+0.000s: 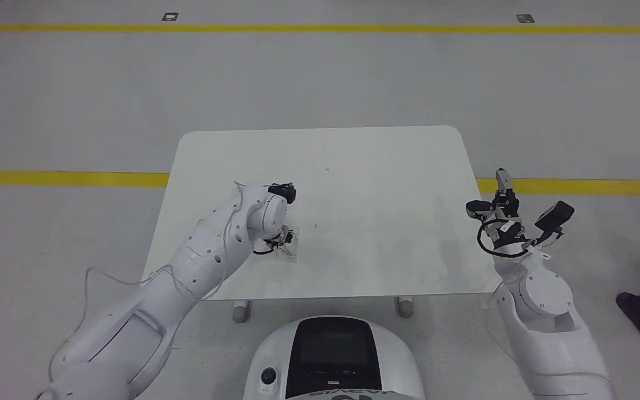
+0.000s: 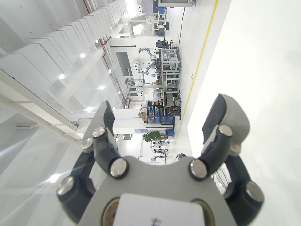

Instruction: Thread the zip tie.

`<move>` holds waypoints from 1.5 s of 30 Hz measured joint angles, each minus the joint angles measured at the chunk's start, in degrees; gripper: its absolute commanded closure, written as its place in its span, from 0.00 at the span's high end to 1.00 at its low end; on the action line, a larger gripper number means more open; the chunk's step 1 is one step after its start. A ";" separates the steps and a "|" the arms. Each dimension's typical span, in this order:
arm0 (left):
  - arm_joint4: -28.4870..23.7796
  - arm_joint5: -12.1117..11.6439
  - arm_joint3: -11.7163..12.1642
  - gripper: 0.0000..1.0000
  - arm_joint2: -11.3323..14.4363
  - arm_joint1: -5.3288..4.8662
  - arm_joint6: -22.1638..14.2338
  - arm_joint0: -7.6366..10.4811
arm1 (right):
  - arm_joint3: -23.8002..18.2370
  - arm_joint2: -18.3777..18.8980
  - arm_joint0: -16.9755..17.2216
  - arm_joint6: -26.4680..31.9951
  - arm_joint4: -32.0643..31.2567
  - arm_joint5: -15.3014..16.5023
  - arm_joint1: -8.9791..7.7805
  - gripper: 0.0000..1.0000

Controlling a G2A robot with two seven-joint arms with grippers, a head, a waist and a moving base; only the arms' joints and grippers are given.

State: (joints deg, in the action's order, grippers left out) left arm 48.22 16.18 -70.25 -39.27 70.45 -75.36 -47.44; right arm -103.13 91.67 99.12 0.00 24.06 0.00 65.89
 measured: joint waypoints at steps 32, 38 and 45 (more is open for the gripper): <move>-30.85 -19.21 -21.38 0.00 -30.09 -11.47 -4.28 -18.61 | 0.00 0.00 0.00 0.00 0.00 0.00 0.00 1.00; -37.25 -18.02 -17.50 0.00 -28.76 -12.73 -4.28 -16.71 | 0.00 0.00 0.00 0.00 0.00 0.00 0.00 1.00; -37.53 -17.92 -17.24 0.00 -28.56 -12.79 -4.28 -16.60 | 0.00 0.00 0.00 0.00 0.00 0.00 0.00 1.00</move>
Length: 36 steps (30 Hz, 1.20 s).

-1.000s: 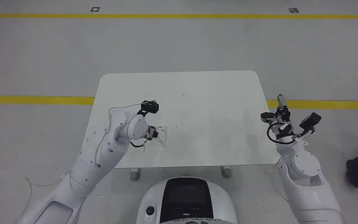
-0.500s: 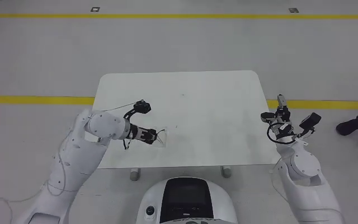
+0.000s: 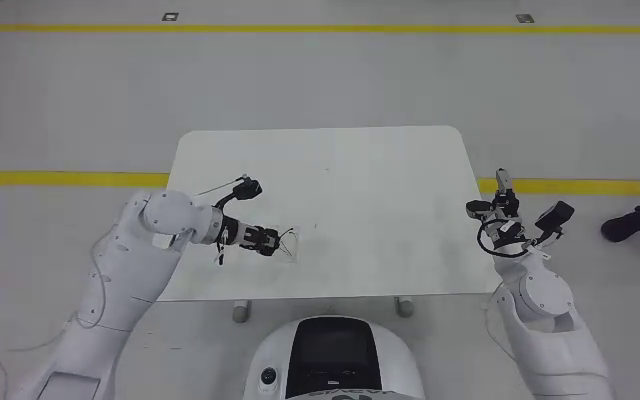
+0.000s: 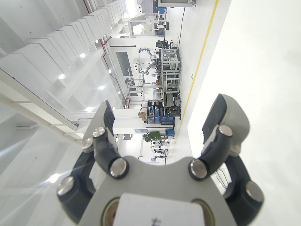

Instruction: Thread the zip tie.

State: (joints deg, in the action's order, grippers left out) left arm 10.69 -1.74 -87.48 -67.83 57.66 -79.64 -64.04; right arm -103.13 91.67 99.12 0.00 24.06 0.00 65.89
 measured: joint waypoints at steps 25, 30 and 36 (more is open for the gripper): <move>-43.29 4.26 21.81 0.00 10.12 -3.30 0.00 8.49 | 0.00 0.00 0.00 0.00 0.00 0.00 0.00 1.00; -48.48 2.78 24.23 0.00 13.82 -4.62 0.00 10.32 | 0.00 0.00 0.00 0.00 0.00 0.00 0.00 1.00; -54.52 0.99 26.07 0.00 17.28 -6.10 0.00 11.77 | 0.00 0.00 0.00 0.00 0.00 0.00 0.00 1.00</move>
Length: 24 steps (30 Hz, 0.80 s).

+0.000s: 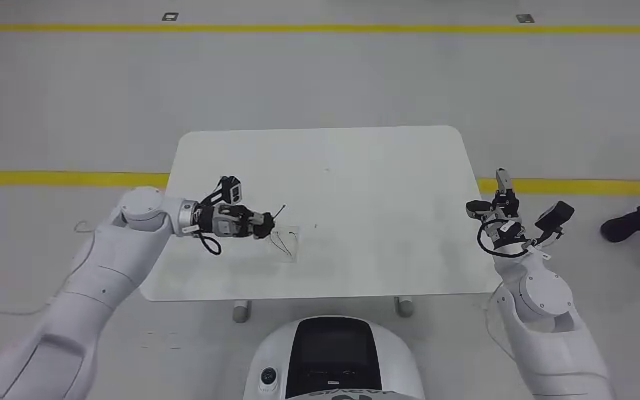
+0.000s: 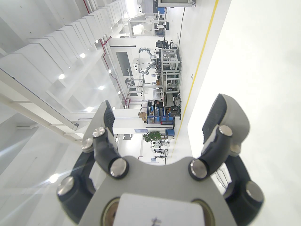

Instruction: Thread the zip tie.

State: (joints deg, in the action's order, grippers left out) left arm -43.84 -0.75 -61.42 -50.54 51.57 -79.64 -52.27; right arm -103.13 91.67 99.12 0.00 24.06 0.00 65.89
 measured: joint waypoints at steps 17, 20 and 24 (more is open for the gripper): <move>5.71 -13.56 2.54 0.00 5.53 -3.44 3.85 3.90 | 0.00 0.00 0.00 0.00 0.00 0.00 0.00 1.00; 11.19 -20.22 -0.03 0.00 5.20 -3.46 7.55 3.17 | 0.00 0.00 0.00 0.00 0.00 0.00 0.00 1.00; 16.22 -18.77 -3.20 0.00 3.81 -3.64 9.90 1.61 | 0.00 0.00 0.00 0.00 0.00 0.00 0.00 1.00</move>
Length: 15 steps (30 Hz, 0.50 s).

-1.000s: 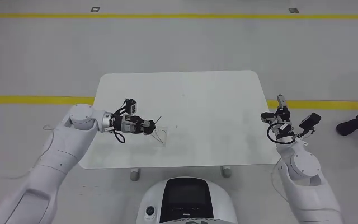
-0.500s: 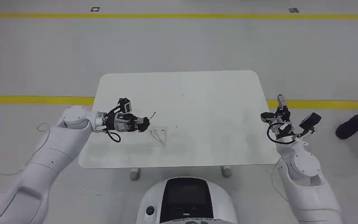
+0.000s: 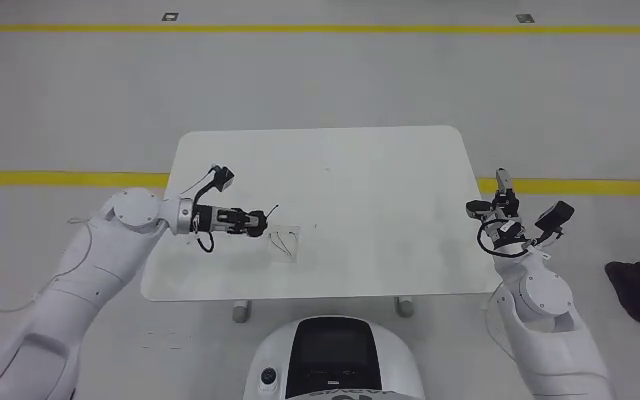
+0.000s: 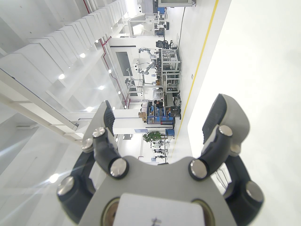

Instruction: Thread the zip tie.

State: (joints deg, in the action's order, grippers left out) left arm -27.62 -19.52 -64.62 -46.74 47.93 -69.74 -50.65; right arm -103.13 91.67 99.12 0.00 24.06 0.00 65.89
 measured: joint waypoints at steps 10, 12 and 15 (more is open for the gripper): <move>3.58 0.04 -0.87 0.00 0.76 0.02 3.77 -0.18 | 0.00 0.00 0.00 0.00 0.00 0.00 0.00 1.00; 9.78 0.04 -3.12 0.00 0.14 0.07 10.58 -1.02 | 0.00 0.00 0.00 0.00 0.00 0.00 0.00 1.00; 15.76 0.04 -7.65 0.00 -2.73 -0.34 19.72 -3.17 | 0.00 0.00 0.00 0.00 0.00 0.00 0.00 1.00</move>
State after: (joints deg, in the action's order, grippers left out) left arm -11.86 -19.48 -72.28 -49.46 47.59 -50.02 -53.82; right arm -103.13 91.67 99.12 0.00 24.06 0.00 65.89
